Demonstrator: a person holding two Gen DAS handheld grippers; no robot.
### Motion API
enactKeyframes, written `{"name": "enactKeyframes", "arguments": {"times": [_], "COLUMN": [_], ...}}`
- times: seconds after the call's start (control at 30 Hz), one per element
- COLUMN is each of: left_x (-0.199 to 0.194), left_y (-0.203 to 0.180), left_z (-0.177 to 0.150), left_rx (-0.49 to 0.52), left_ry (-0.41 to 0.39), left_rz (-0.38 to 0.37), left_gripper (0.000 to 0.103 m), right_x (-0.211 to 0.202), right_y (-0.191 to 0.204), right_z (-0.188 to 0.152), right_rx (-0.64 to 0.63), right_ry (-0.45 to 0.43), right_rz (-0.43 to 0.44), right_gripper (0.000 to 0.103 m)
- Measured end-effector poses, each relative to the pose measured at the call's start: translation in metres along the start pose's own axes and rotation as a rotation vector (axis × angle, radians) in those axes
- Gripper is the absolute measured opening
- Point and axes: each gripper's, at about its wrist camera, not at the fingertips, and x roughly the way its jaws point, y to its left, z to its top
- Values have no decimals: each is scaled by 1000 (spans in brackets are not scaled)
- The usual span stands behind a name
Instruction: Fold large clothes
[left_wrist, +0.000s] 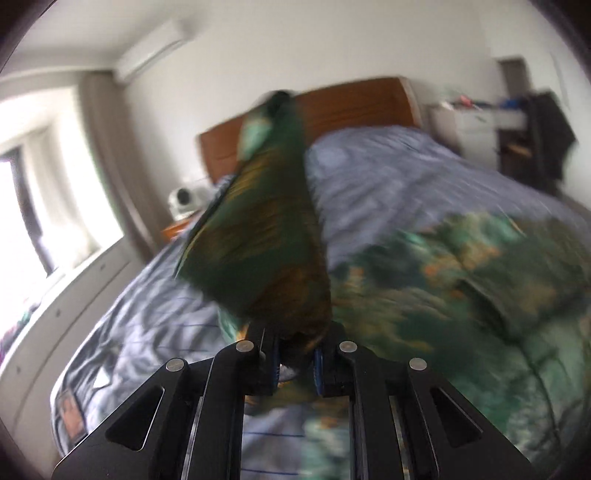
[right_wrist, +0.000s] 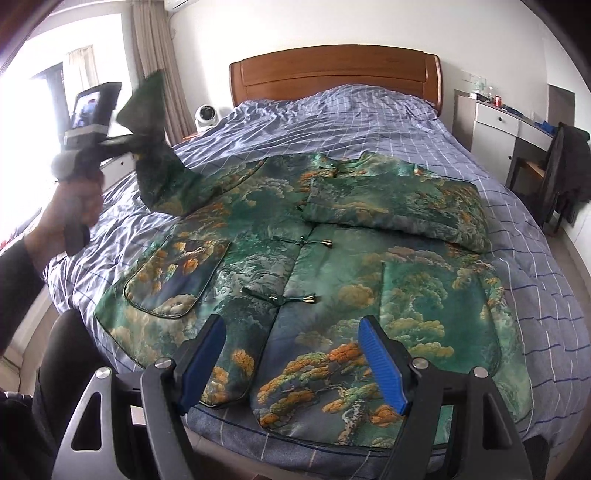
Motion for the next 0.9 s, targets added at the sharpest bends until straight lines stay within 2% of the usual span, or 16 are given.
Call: {"name": "enactKeyframes", "arguments": {"times": [0.13,0.2,0.23,0.27,0.33,0.37,0.5,0.57,0.63,0.7,0.8,0.9], "left_x": [16,26,29,30,23,17,-11,-24,-32,-38,-43,-42], "left_y": [-55,-81,-89,-98,-101,-100,-74,-52,-36,-21,-6,1], "left_z": [-20,-36,-42,-52,-65,-67,-85,-94,-105,-113,-129,-141], "left_rx": [79,119,132,147,144,140,68,-10,-104,-196,-278,-301], "left_ry": [83,151,176,209,215,209,224,236,245,256,258,263], "left_rz": [-85,-120,-133,-160,-184,-188,-224,-230,-225,-229,-222,-208], "left_gripper": [13,18,29,49,73,80,84,87,89,89,89,89], "right_x": [-1,1,2,3,6,7,24,43,68,111,168,214], "right_y": [-9,-14,-17,-20,-27,-31,-45,-52,-59,-64,-66,-58], "right_z": [-4,-5,-6,-5,1,4,35,55,75,94,108,114], "right_rx": [31,48,58,64,76,75,68,110,193,301,419,502], "right_ry": [7,16,22,27,34,34,39,64,89,136,197,256], "right_rz": [-7,-10,-10,-9,-9,-8,28,94,209,326,406,456], "right_gripper": [76,76,76,76,76,76,76,76,76,76,76,76]}}
